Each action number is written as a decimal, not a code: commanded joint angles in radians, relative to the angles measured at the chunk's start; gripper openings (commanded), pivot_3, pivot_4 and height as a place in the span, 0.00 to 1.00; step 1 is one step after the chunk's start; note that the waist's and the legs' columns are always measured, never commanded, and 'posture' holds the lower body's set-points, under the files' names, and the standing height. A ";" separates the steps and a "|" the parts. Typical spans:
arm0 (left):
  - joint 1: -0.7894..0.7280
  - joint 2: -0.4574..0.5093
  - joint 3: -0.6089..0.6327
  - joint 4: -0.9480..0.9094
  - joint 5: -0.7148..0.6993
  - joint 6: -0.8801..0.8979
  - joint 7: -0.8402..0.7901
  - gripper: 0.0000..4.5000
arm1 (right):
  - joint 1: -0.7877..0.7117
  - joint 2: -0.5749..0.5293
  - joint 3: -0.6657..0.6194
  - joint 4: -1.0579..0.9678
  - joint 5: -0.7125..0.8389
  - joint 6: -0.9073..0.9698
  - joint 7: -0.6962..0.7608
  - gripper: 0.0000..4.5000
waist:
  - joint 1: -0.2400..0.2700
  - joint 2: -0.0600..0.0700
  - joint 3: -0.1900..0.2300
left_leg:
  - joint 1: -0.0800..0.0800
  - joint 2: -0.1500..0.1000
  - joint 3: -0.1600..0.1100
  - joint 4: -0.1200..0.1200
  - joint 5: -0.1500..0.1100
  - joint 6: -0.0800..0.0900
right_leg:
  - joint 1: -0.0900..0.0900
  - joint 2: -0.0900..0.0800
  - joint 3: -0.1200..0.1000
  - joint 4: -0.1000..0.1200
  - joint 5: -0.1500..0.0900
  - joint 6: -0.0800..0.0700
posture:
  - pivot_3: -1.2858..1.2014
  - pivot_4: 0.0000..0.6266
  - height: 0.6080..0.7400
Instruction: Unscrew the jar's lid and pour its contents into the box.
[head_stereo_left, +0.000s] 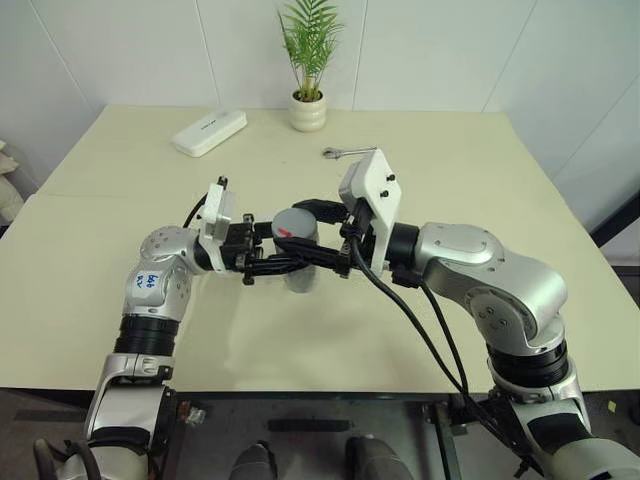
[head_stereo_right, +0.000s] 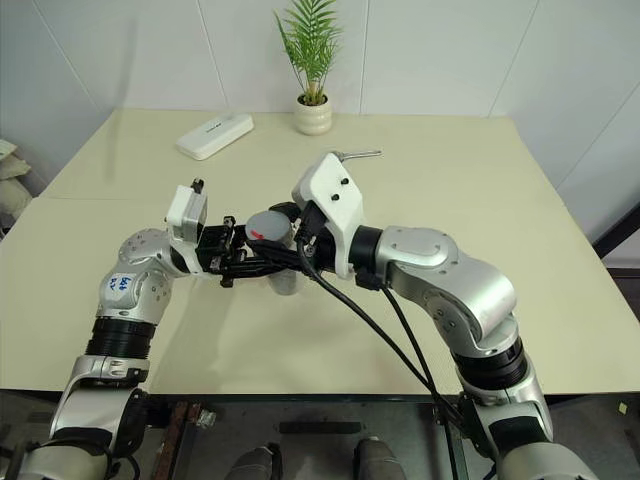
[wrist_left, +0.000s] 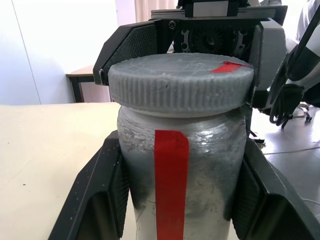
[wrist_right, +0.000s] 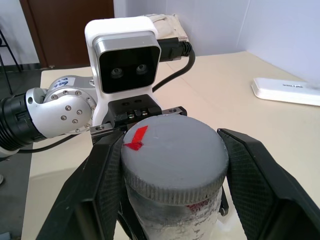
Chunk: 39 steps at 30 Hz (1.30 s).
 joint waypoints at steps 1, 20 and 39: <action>0.000 -0.004 -0.029 -0.091 0.000 -0.016 -0.015 0.48 | 0.002 0.011 -0.034 -0.034 -0.024 0.020 -0.073 0.58 | 0.000 0.000 0.000 | 0.000 0.000 0.000 0.000 0.000 0.000 | 0.000 0.000 0.000 0.000 0.000 0.000 | 0.52 0.24 1.00; 0.001 -0.007 -0.026 -0.104 0.005 -0.023 0.010 0.48 | 0.045 0.046 -0.054 -0.102 -0.040 0.099 -0.210 0.58 | 0.000 0.000 0.000 | 0.000 0.000 0.000 0.000 0.000 0.000 | 0.000 0.000 0.000 0.000 0.000 0.000 | 0.52 0.24 1.00; -0.008 -0.012 -0.029 -0.084 0.008 -0.033 0.001 0.48 | 0.053 0.043 -0.051 -0.105 -0.026 0.102 -0.194 0.58 | 0.000 0.000 0.000 | 0.000 0.000 0.000 0.000 0.000 0.000 | 0.000 0.000 0.000 -0.001 0.000 0.000 | 0.52 0.24 1.00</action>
